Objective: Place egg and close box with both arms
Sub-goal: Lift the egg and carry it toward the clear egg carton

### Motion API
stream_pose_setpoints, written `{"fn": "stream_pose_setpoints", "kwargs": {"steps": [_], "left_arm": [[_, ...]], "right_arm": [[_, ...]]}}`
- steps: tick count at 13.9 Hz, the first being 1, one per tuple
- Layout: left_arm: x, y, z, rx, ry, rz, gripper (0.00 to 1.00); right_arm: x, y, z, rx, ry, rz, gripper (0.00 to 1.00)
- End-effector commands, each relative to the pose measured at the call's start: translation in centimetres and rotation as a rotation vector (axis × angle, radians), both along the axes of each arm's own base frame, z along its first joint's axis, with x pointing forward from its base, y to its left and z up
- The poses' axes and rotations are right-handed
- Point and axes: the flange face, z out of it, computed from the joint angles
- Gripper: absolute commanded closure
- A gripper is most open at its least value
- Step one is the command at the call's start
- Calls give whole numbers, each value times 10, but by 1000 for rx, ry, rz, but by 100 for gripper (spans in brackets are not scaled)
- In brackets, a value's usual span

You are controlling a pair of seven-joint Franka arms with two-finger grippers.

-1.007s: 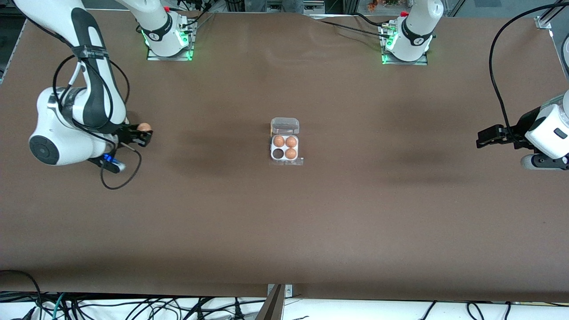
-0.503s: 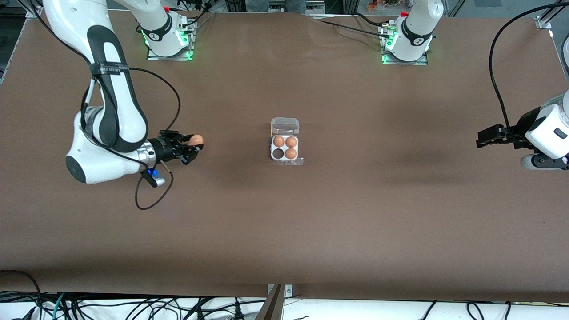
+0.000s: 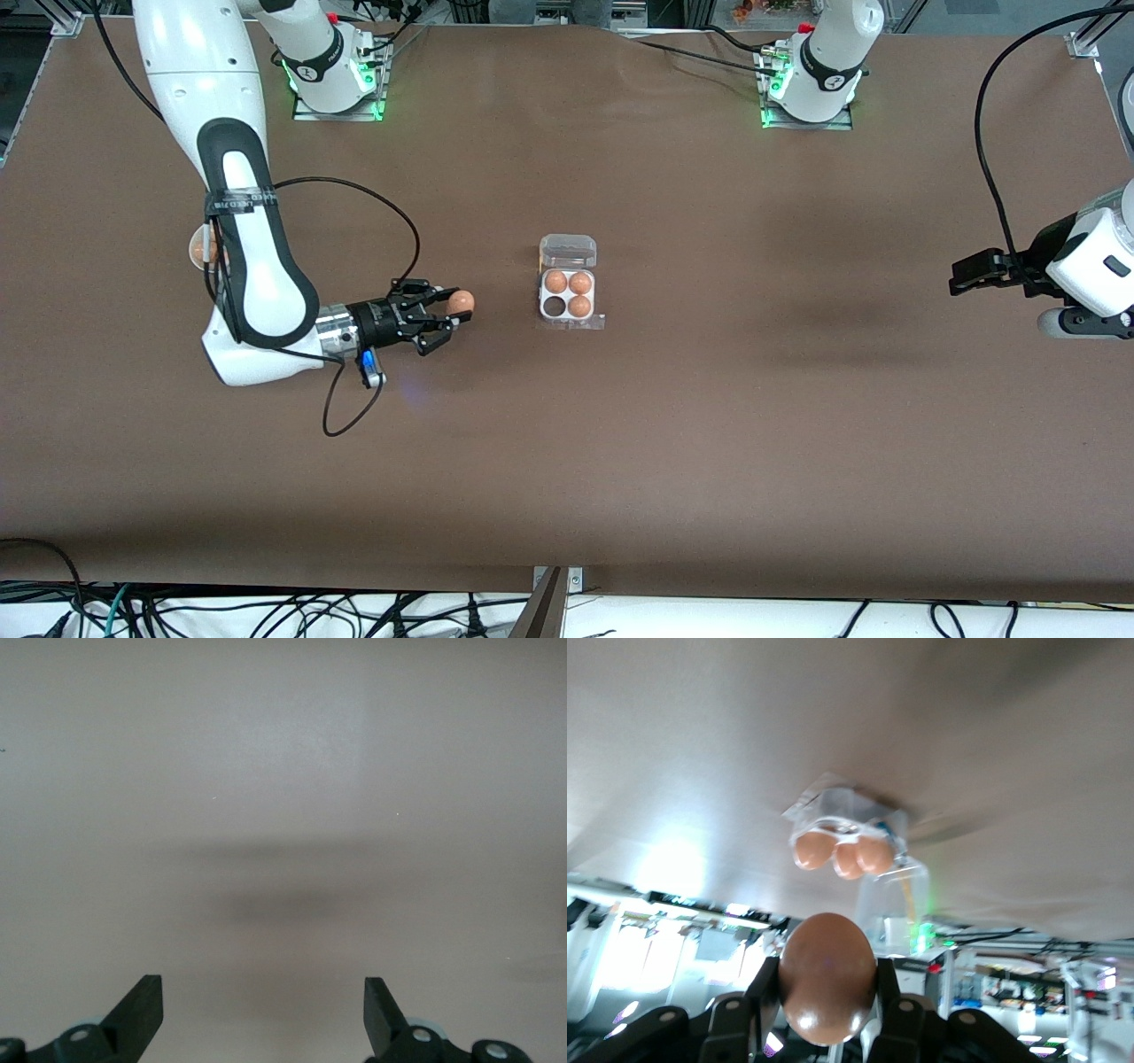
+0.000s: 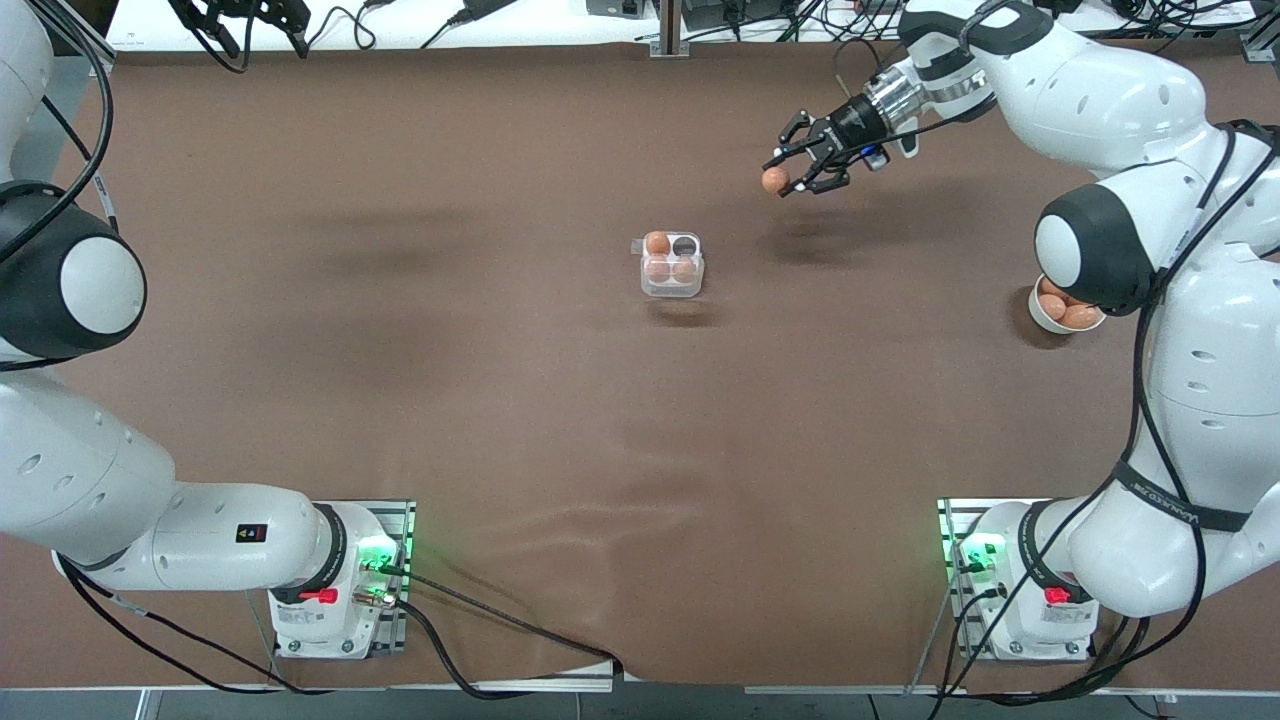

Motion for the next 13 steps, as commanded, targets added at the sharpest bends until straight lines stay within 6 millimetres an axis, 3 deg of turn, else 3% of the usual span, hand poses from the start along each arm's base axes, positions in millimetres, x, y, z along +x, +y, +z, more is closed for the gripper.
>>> {"fn": "stream_pose_setpoints", "kwargs": {"steps": [1,4,13], "left_arm": [[0,0,2,-18,3,-10,0],[0,0,2,-18,3,-9,0],[0,0,2,-18,3,-9,0]], "right_arm": [[5,36,-9,9,11,-68,57],[-4,73,-27,5,11,-116,57],[-31,130,-57,14,42,-138,57]]}}
